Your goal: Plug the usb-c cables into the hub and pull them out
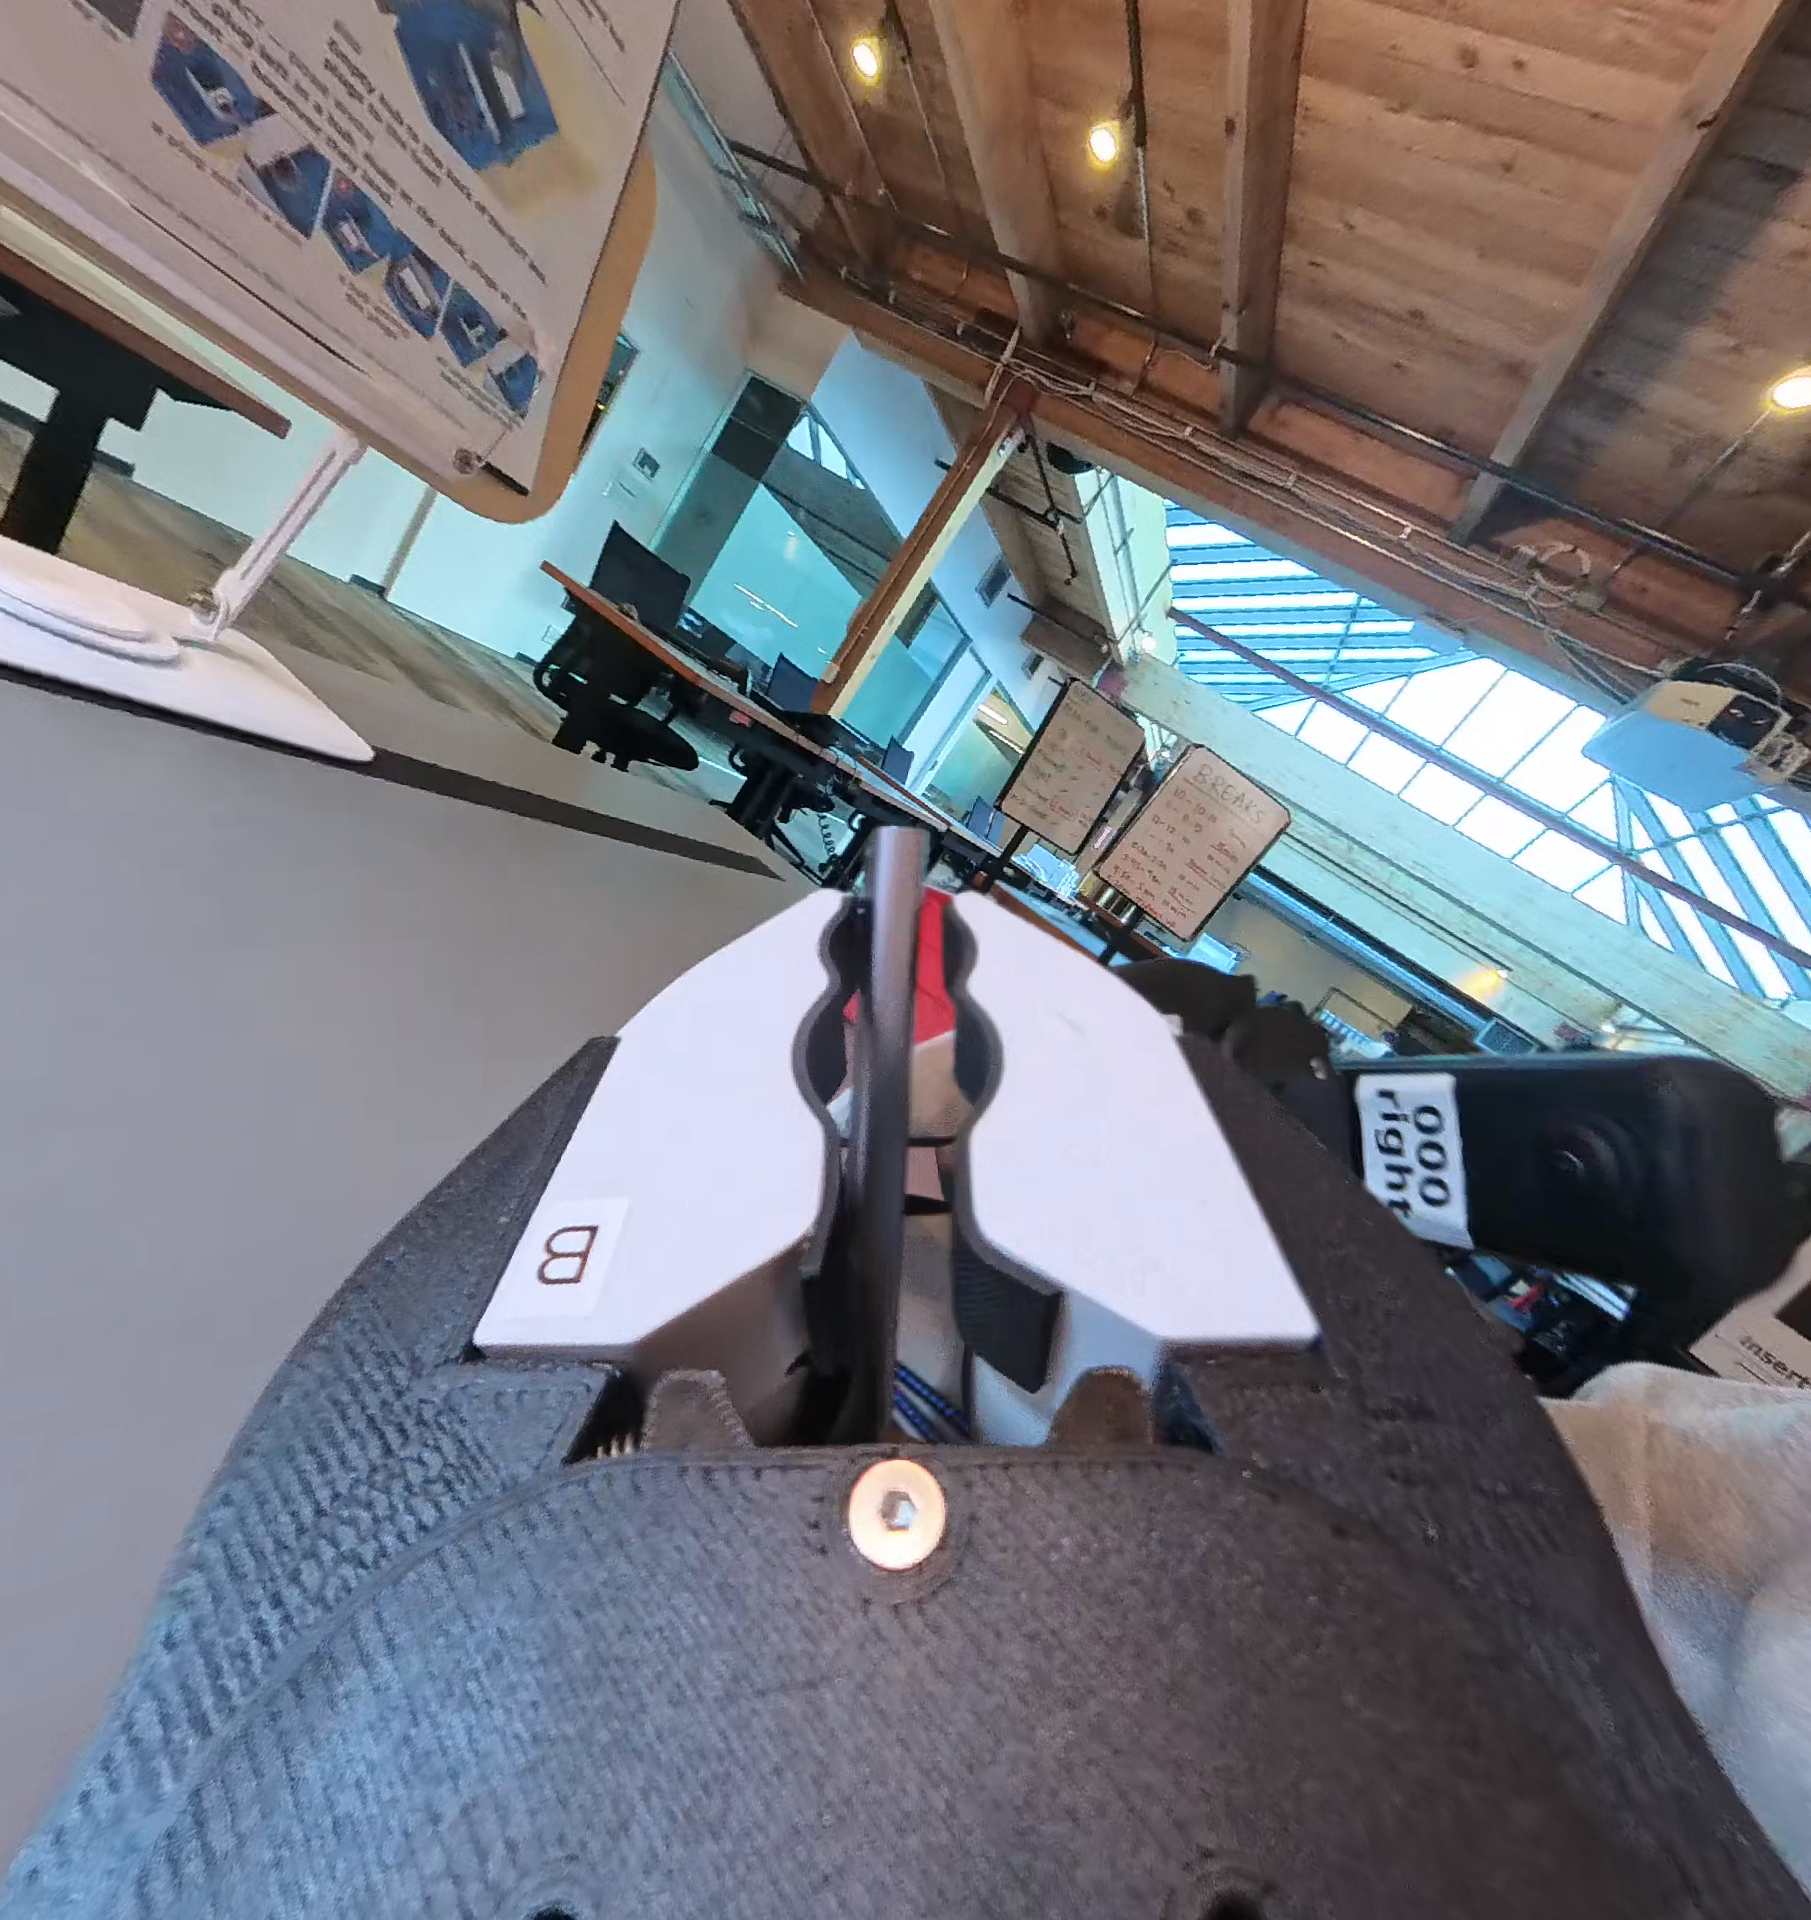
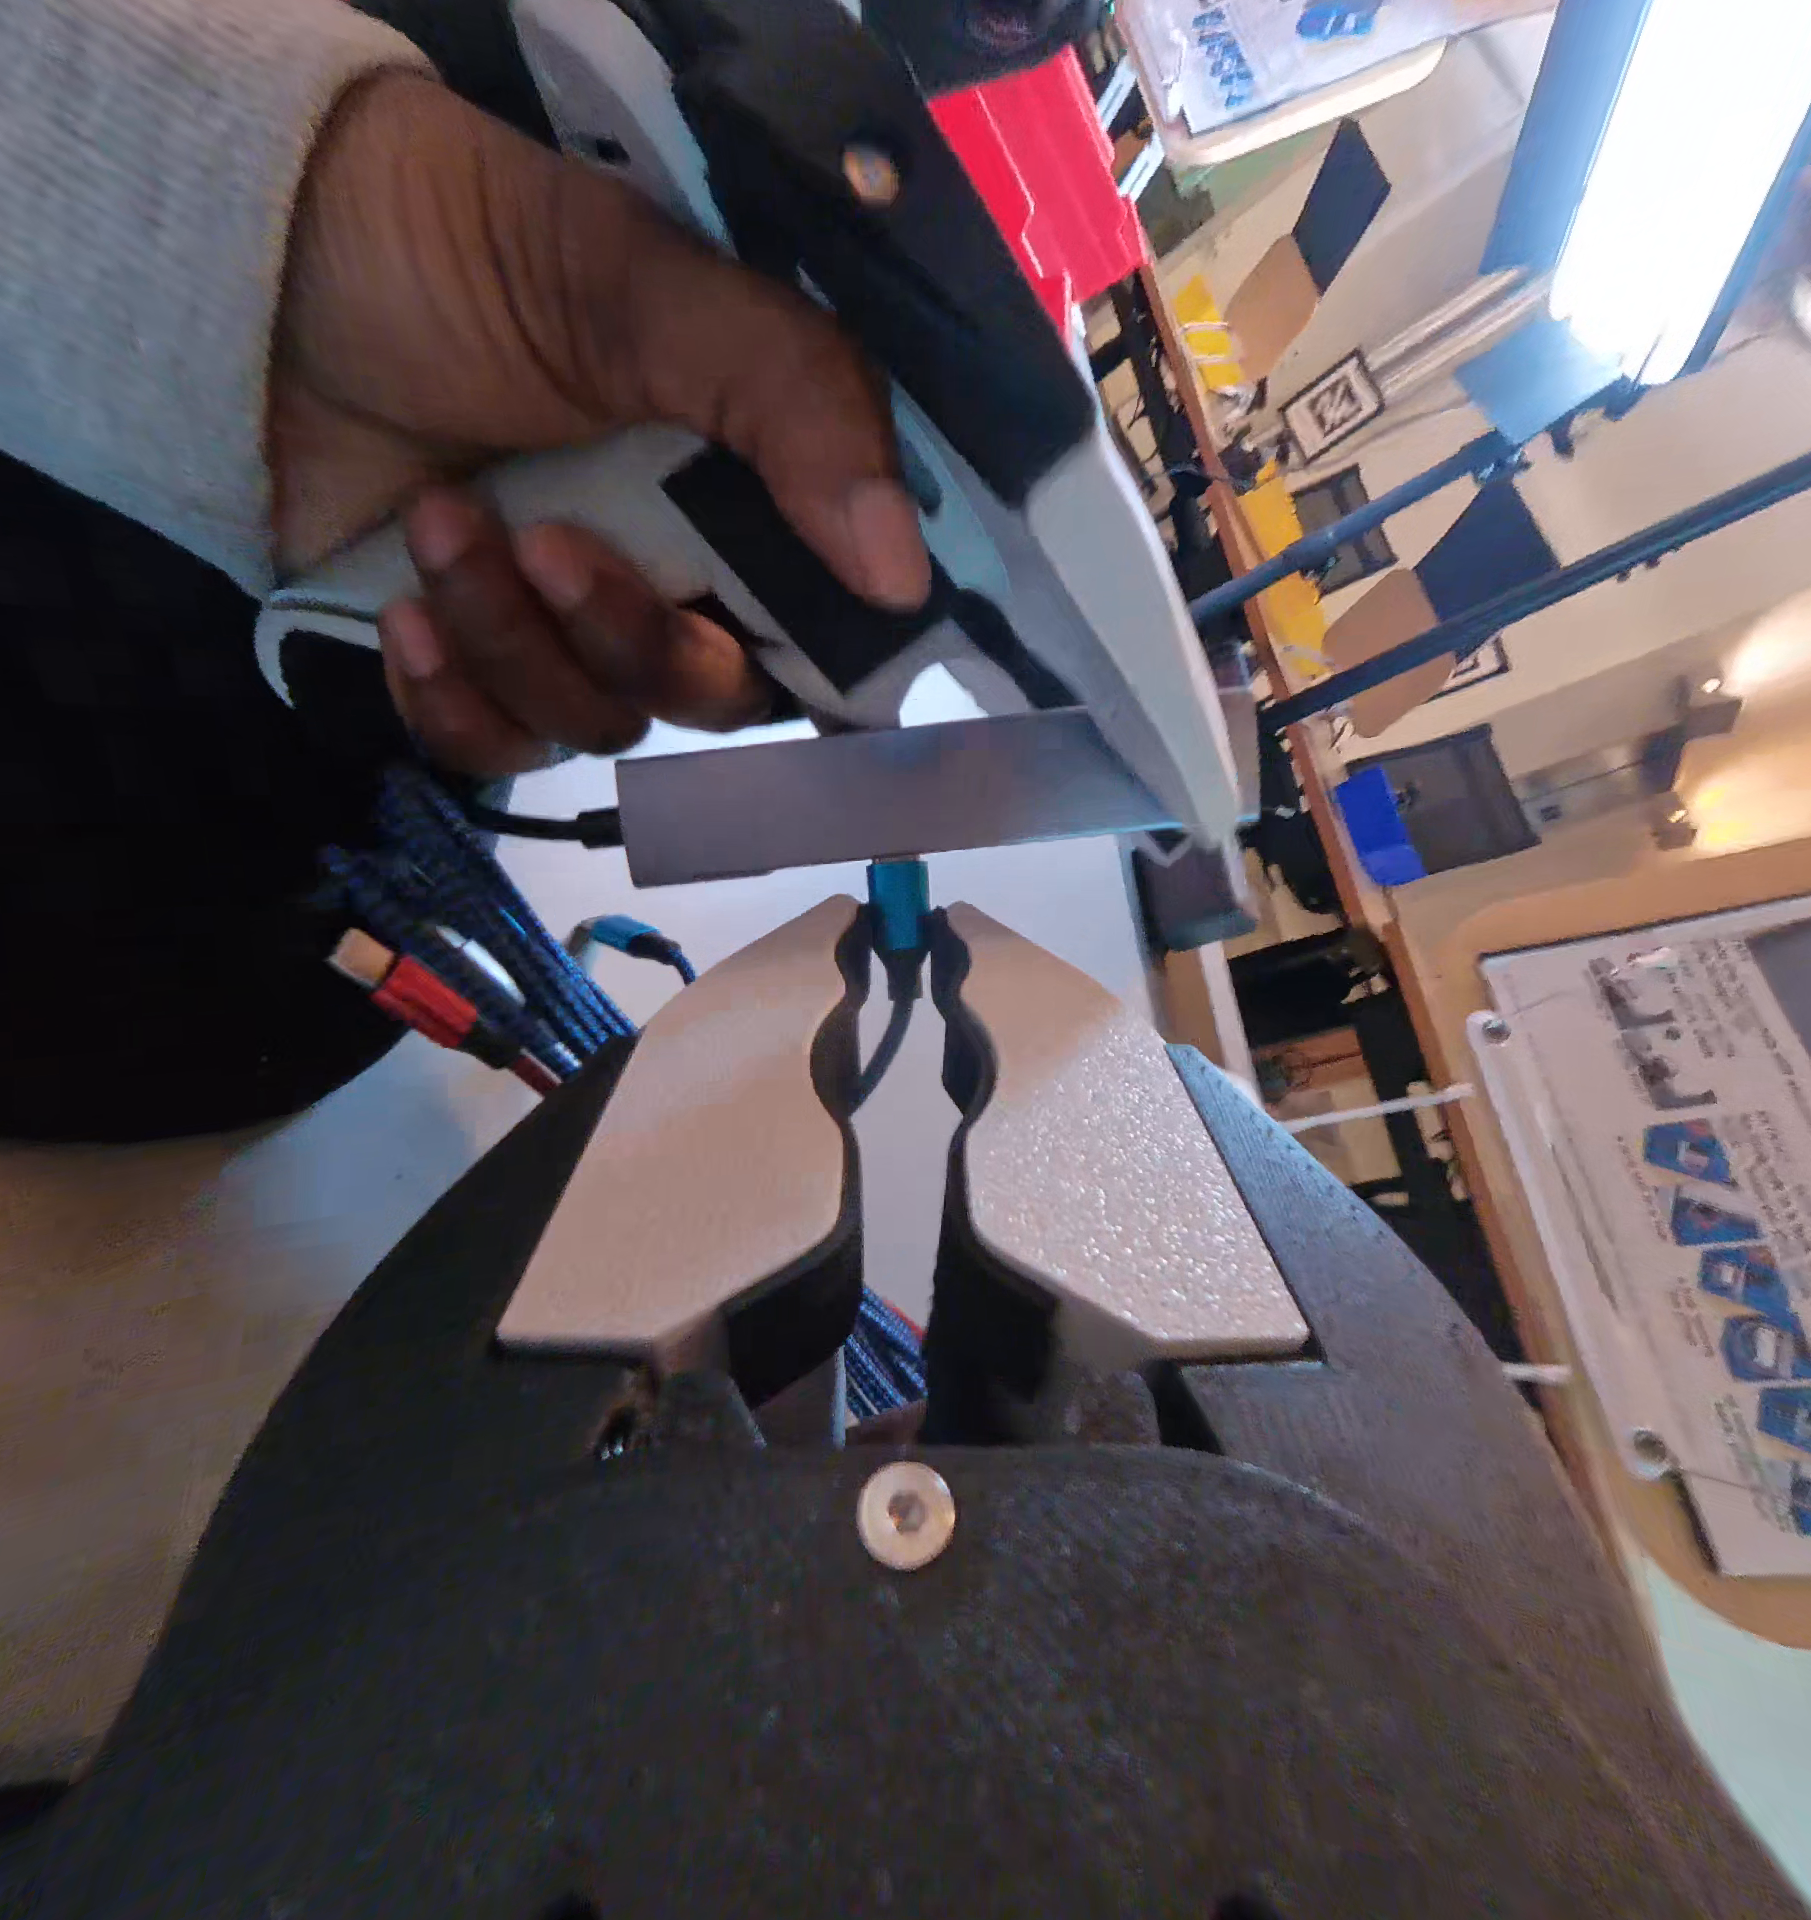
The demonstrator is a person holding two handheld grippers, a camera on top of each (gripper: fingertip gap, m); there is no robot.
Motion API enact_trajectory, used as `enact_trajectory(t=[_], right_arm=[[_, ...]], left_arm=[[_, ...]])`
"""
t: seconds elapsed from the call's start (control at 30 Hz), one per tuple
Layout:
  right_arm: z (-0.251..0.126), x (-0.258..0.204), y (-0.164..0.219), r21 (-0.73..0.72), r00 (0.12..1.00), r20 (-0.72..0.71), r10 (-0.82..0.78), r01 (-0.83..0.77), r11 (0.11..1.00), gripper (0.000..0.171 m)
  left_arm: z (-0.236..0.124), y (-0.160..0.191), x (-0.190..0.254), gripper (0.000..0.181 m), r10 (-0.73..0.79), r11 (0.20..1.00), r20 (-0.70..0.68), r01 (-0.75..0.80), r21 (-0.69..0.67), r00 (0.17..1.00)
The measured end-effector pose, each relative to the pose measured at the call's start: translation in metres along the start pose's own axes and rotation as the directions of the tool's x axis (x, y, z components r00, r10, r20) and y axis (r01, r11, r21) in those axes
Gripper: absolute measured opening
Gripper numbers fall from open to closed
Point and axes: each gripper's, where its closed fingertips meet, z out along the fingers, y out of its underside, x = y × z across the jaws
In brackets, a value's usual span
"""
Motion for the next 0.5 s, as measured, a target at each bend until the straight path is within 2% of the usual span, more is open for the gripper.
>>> enact_trajectory(t=[0.07,0.13,0.2,0.23,0.3,0.37,0.5], right_arm=[[-0.003,0.008,0.011,-0.023,0.998,-0.027,0.057,-0.058,0.998,0.010],[-0.005,0.016,0.019,-0.029,0.995,-0.061,0.081,-0.082,0.996,0.011],[-0.006,0.019,0.018,-0.007,0.992,-0.071,0.105,-0.106,0.994,0.011],[-0.006,0.019,0.017,0.002,0.991,-0.069,0.111,-0.111,0.994,0.010],[-0.007,0.018,0.014,0.017,0.991,-0.070,0.111,-0.110,0.994,0.011],[-0.008,0.019,0.011,0.038,0.991,-0.078,0.108,-0.106,0.994,0.011],[-0.008,0.019,0.007,0.055,0.990,-0.105,0.092,-0.087,0.995,0.011]], left_arm=[[-0.004,-0.004,-0.001,0.027,0.054,0.999,0.015,-0.053,-0.006,0.998],[-0.009,-0.004,-0.004,0.030,0.180,0.982,0.064,-0.176,-0.069,0.981],[-0.012,0.009,-0.012,0.030,0.311,0.933,0.097,-0.284,-0.220,0.946],[-0.012,0.018,-0.012,0.032,0.330,0.912,0.081,-0.296,-0.284,0.940],[-0.009,0.033,-0.005,0.031,0.313,0.893,0.014,-0.289,-0.345,0.950],[-0.008,0.037,-0.006,0.011,0.323,0.884,0.009,-0.298,-0.359,0.946],[-0.010,0.034,-0.005,0.010,0.292,0.902,-0.004,-0.277,-0.332,0.956]])
